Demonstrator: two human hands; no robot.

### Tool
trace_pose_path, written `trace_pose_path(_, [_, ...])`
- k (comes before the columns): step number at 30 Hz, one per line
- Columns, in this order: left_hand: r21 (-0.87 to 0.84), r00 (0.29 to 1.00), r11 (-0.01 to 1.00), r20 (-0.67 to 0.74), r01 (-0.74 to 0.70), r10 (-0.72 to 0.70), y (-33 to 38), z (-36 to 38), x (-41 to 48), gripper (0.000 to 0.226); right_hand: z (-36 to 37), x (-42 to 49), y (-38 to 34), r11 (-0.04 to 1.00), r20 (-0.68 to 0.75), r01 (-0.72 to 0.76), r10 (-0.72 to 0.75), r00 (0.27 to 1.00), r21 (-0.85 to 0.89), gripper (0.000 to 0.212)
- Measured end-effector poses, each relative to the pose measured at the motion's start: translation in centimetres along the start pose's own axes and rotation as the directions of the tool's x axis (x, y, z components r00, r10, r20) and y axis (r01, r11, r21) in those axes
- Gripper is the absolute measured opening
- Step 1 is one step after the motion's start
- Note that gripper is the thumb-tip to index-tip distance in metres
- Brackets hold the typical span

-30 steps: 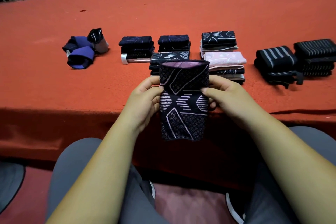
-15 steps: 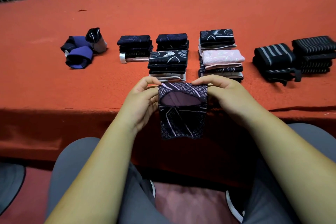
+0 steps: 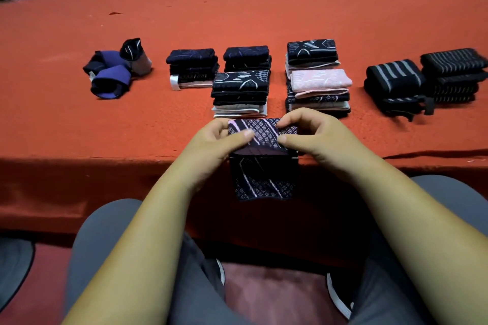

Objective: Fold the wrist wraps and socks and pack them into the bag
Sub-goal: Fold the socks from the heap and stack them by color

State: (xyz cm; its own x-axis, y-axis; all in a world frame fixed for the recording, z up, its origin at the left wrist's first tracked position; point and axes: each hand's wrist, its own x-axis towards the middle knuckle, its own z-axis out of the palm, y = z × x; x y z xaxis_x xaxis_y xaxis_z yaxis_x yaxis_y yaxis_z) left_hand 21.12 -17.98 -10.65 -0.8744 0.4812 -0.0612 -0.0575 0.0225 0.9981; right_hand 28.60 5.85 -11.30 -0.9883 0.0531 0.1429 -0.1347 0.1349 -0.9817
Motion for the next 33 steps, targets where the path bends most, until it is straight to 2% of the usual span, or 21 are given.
trace_pose_path(3, [0.036, 0.999, 0.999, 0.035, -0.018, 0.017, -0.05, -0.01, -0.05, 0.044, 0.21, 0.15, -0.01, 0.999, -0.001, 0.007, -0.007, 1.000, 0.039, 0.026])
trace_pose_path(8, [0.043, 0.999, 0.999, 0.029, -0.029, 0.027, 0.14, 0.00, 0.00, 0.046, 0.15, 0.03, -0.17, 0.999, -0.012, 0.045, -0.045, 0.999, 0.004, 0.037])
trace_pose_path(11, [-0.008, 0.998, 0.998, 0.003, -0.062, 0.062, 0.32, 0.06, -0.13, 0.043, 0.29, 0.02, -0.45, 0.988, -0.043, 0.040, -0.034, 0.999, 0.147, 0.053])
trace_pose_path(12, [-0.047, 0.997, 0.996, -0.007, -0.079, 0.079, 0.40, 0.09, -0.17, 0.043, 0.26, 0.13, -0.45, 0.985, -0.038, 0.022, -0.015, 0.999, 0.171, 0.049])
trace_pose_path(14, [-0.139, 0.993, 0.984, -0.027, -0.115, 0.112, 0.67, 0.19, -0.31, 0.043, -0.08, 0.32, -0.33, 0.999, 0.008, -0.002, 0.002, 1.000, 0.054, 0.029])
trace_pose_path(16, [-0.188, 0.990, 0.973, -0.050, -0.137, 0.130, 0.91, 0.22, -0.39, 0.041, -0.27, 0.30, 0.17, 0.997, 0.070, -0.019, 0.025, 0.997, -0.076, 0.036])
trace_pose_path(21, [-0.145, 0.996, 0.985, -0.019, -0.090, 0.088, 0.80, 0.11, -0.38, 0.037, 0.37, 0.07, 0.24, 0.997, 0.031, -0.057, 0.055, 0.998, 0.050, 0.020])
trace_pose_path(25, [-0.037, 0.997, 0.999, 0.075, -0.008, 0.011, 0.84, 0.09, -0.58, 0.038, 0.38, 0.03, 0.20, 0.989, -0.031, -0.041, 0.046, 0.998, 0.142, 0.022])
trace_pose_path(27, [0.000, 0.998, 1.000, 0.067, -0.012, 0.012, 0.79, -0.03, -0.57, 0.038, 0.46, -0.02, 0.02, 0.985, -0.039, -0.043, 0.050, 0.998, 0.168, 0.021])
trace_pose_path(33, [-0.056, 0.998, 0.996, -0.002, -0.063, 0.063, 0.39, -0.32, -0.21, 0.037, 0.51, 0.10, -0.08, 0.990, 0.006, -0.083, 0.083, 0.997, 0.117, 0.018])
